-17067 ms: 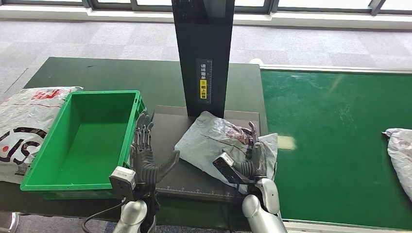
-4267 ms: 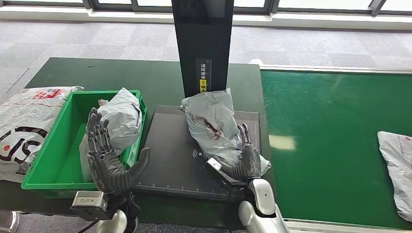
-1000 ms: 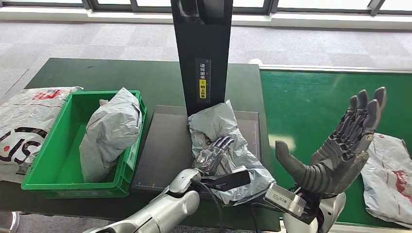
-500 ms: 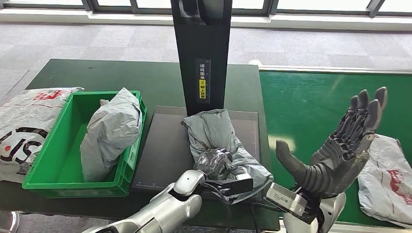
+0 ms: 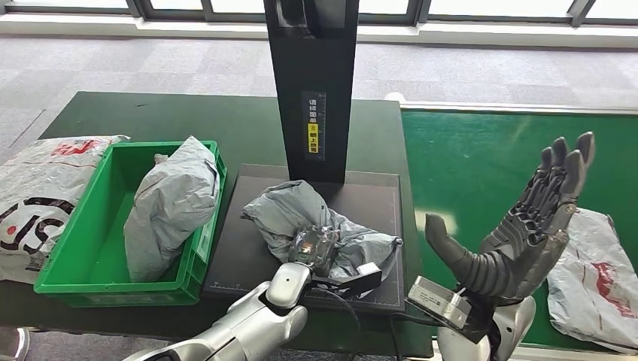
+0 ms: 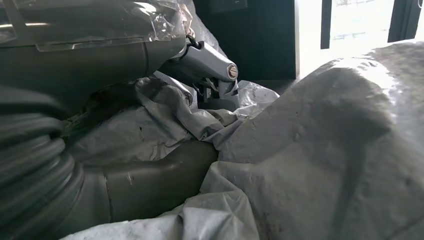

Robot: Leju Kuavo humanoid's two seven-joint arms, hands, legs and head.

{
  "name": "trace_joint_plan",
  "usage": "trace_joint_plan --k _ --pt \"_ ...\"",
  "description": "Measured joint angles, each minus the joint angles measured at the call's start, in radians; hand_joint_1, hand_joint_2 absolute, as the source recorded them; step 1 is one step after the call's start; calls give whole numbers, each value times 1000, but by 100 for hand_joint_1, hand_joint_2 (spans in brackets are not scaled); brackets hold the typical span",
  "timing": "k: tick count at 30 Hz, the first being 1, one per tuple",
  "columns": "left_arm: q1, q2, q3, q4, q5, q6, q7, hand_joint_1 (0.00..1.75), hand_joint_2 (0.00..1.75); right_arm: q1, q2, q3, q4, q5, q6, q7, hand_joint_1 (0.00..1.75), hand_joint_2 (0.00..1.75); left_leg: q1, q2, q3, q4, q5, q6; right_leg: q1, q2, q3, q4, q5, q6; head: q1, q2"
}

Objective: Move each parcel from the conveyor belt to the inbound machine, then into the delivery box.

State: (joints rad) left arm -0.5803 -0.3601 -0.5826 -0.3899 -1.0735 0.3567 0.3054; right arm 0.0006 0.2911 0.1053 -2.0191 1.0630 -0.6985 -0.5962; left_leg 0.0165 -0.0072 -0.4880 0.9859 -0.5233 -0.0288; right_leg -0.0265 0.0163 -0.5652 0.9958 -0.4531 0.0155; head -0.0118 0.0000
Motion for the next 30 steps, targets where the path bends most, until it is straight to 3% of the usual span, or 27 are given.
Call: trace_joint_plan --k 5,12,15,17,20,24,30 --pt "25 19 22 -31 -51 124 19 175 175 2 0 0 -11 11 0 9 0 175 0 0 0 0 0 0 0 0 -1 0 0 0 0 0" --pt "43 37 46 -62 -71 162 22 175 175 2 0 0 -18 14 0 10 0 175 0 -1 -2 0 0 0 0 0 -2 0 0 0 0 0" --pt "72 50 68 -125 -155 263 19 175 175 3 0 0 -21 12 0 8 0 175 0 -1 -2 0 0 0 0 0 -3 0 0 0 0 0" --pt "130 61 111 -265 -269 321 -19 175 175 4 0 0 -25 0 0 -4 0 175 0 -1 1 0 0 0 0 0 -4 0 0 0 0 0" --pt "242 61 205 -571 -391 344 -160 175 175 4 0 0 -26 -28 0 -31 0 175 0 1 3 0 1 0 0 2 -7 0 0 0 0 0" --pt "325 51 331 -915 -368 346 -363 175 175 5 0 -9 -26 -56 0 -55 0 175 0 3 -3 0 -1 -1 0 3 -7 0 -1 0 0 0" --pt "372 53 415 -1201 -321 346 -433 175 175 6 0 -23 -26 -63 0 -63 0 175 0 1 -4 0 -1 -1 0 2 -5 1 -1 0 0 0"
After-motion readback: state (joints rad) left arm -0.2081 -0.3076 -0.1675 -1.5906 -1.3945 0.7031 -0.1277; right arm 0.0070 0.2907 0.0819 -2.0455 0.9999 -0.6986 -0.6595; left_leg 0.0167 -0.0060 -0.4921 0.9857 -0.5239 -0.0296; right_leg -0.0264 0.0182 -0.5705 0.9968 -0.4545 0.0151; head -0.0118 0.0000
